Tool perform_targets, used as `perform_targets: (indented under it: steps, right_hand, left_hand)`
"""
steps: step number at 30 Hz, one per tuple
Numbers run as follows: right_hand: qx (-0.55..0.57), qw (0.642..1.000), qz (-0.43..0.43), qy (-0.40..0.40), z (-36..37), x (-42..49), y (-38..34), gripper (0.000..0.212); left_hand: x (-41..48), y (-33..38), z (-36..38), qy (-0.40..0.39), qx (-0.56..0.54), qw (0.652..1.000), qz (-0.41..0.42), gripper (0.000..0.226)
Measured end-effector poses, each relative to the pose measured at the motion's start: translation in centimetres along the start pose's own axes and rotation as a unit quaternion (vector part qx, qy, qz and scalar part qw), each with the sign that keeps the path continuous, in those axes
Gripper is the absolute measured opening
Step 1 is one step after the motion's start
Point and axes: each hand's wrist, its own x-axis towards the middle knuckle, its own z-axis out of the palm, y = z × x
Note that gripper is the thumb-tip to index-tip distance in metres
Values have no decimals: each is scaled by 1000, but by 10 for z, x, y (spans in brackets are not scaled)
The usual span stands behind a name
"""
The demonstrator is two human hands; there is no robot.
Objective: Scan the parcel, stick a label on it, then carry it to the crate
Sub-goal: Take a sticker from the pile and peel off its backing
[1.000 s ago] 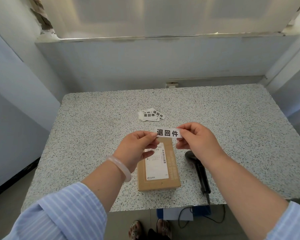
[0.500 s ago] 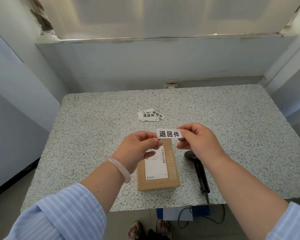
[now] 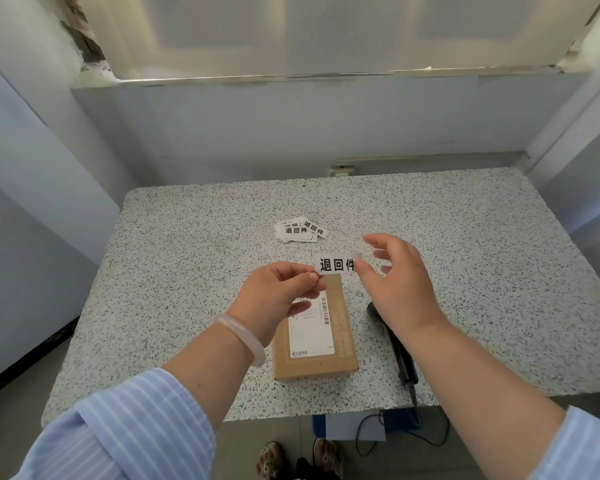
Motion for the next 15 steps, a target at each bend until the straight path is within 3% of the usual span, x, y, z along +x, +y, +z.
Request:
perform_targets:
  steps: [3,7,15]
  right_hand:
    - [-57,992,-113,13,-1,-6,-6,22]
    - [-77,981,-174,-25,4,-10,-13,13]
    - [-71,986,-145,-48,6,-15,-16,18]
  left_hand:
    - [-1,0,2,3,-6,1000,0,9]
    - [-3,1,4,12,9,1000,13,10]
    - [-5,0,5,18,55,997,45,3]
